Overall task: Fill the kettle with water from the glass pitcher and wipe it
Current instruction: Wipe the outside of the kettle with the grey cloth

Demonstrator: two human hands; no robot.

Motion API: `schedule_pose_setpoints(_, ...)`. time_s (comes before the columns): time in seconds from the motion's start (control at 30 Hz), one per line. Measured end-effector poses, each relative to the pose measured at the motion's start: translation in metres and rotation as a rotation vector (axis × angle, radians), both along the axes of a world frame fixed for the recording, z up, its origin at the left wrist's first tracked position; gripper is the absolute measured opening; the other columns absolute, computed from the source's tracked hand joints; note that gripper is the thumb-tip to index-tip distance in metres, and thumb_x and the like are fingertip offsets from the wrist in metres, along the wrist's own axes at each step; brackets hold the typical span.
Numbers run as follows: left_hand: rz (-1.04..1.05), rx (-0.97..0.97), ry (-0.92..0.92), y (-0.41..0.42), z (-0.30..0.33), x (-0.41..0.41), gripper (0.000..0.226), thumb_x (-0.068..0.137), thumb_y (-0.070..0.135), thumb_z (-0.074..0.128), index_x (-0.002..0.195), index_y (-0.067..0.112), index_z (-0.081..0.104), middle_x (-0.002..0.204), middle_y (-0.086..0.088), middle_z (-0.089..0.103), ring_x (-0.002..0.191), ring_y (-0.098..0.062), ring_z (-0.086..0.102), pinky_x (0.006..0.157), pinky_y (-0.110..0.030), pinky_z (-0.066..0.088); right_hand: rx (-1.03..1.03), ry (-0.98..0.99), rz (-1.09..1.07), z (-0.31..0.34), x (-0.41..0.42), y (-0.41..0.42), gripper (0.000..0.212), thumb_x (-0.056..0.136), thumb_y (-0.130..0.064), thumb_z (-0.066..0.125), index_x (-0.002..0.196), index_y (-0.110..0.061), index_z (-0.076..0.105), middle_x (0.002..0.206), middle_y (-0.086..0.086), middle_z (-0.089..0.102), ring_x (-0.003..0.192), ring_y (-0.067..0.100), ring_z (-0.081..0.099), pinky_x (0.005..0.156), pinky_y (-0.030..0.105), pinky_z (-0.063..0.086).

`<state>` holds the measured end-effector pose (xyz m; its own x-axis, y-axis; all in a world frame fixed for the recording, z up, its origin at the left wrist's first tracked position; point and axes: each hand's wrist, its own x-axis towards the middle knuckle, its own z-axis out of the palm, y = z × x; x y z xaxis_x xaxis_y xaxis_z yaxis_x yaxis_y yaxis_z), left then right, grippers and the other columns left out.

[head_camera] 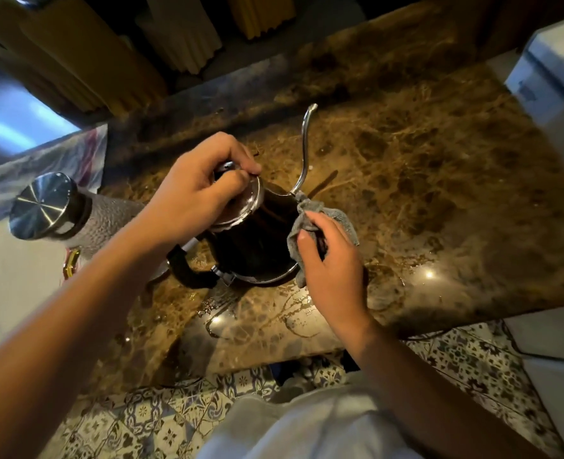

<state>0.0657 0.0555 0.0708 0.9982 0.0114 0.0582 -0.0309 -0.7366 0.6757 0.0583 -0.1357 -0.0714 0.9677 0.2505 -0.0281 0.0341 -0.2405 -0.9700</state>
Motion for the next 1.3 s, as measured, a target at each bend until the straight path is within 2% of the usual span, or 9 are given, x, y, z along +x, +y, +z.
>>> schedule_pose_setpoints(0.2,0.025,0.022,0.014,0.000,-0.001,0.012,0.023,0.093,0.013,0.048,0.096,0.028,0.065,0.105,0.005,0.069,0.103,-0.015,0.065,0.096,-0.036,0.049,-0.177,-0.074,0.016,0.012,0.028,0.000,0.033,0.103,-0.020,0.056,0.135,-0.019,0.064,0.123,-0.002,0.070,0.114,0.019,0.063,0.094,0.036,0.052)
schedule_pose_setpoints(0.3,0.066,0.021,-0.029,-0.003,-0.005,0.010,0.026,0.092,0.011,0.045,0.095,0.028,0.065,0.105,0.002,0.071,0.104,-0.014,0.066,0.097,-0.034,0.050,-0.158,-0.074,0.009,0.005,0.020,-0.006,0.032,0.101,-0.023,0.059,0.132,-0.023,0.065,0.127,-0.008,0.067,0.120,0.010,0.060,0.100,0.034,0.052)
schedule_pose_setpoints(0.43,0.069,0.036,-0.039,-0.002,-0.005,0.009,0.026,0.093,0.010,0.044,0.098,0.024,0.065,0.106,0.004,0.071,0.104,-0.009,0.066,0.094,-0.023,0.049,-0.140,-0.013,0.038,-0.005,-0.012,-0.009,0.048,0.099,-0.044,0.045,0.143,-0.028,0.057,0.147,-0.014,0.054,0.139,0.004,0.047,0.114,0.033,0.043)
schedule_pose_setpoints(0.57,0.042,0.029,-0.034,0.001,-0.004,0.011,0.021,0.092,0.014,0.047,0.099,0.022,0.066,0.107,0.002,0.071,0.104,-0.013,0.066,0.095,-0.030,0.051,-0.179,0.028,0.102,0.002,-0.005,-0.002,0.061,0.099,-0.052,0.039,0.152,-0.023,0.048,0.159,-0.007,0.045,0.148,0.009,0.037,0.121,0.036,0.034)
schedule_pose_setpoints(0.63,0.032,0.029,-0.037,0.002,-0.004,0.011,0.021,0.092,0.016,0.048,0.100,0.021,0.066,0.108,0.001,0.071,0.105,-0.014,0.066,0.096,-0.033,0.052,-0.129,0.035,0.122,0.008,0.011,0.003,0.052,0.103,-0.043,0.044,0.152,-0.025,0.047,0.153,-0.006,0.051,0.143,0.010,0.043,0.117,0.034,0.038)
schedule_pose_setpoints(0.77,0.039,0.022,-0.041,0.001,-0.005,0.011,0.023,0.091,0.022,0.047,0.101,0.021,0.067,0.108,0.003,0.072,0.105,-0.011,0.066,0.095,-0.028,0.051,-0.114,-0.021,0.054,0.010,0.026,0.010,0.039,0.101,-0.038,0.046,0.140,-0.033,0.053,0.117,-0.008,0.067,0.103,0.011,0.061,0.084,0.034,0.049)
schedule_pose_setpoints(0.97,0.045,0.021,-0.056,0.002,-0.006,0.012,0.021,0.092,0.021,0.048,0.100,0.021,0.067,0.106,0.006,0.071,0.101,-0.005,0.064,0.091,-0.016,0.048,-0.125,-0.082,-0.055,-0.013,0.008,-0.007,0.028,0.099,-0.033,0.053,0.122,-0.033,0.069,0.105,-0.011,0.074,0.089,0.008,0.068,0.072,0.038,0.058)
schedule_pose_setpoints(1.07,0.044,0.020,-0.055,0.001,-0.005,0.012,0.020,0.093,0.020,0.049,0.100,0.022,0.067,0.104,0.012,0.070,0.101,-0.002,0.064,0.091,-0.015,0.047,-0.077,-0.067,-0.071,-0.021,-0.006,-0.014,0.016,0.097,-0.022,0.065,0.107,-0.030,0.075,0.104,-0.013,0.074,0.089,0.004,0.071,0.075,0.041,0.063)
schedule_pose_setpoints(1.3,0.033,0.012,-0.050,0.001,-0.004,0.010,0.022,0.091,0.027,0.047,0.100,0.020,0.066,0.105,0.010,0.070,0.107,-0.009,0.065,0.100,-0.032,0.051,0.025,0.086,-0.081,-0.020,-0.012,-0.012,0.027,0.094,-0.014,0.070,0.106,-0.038,0.072,0.096,-0.019,0.073,0.085,0.006,0.072,0.076,0.044,0.063)
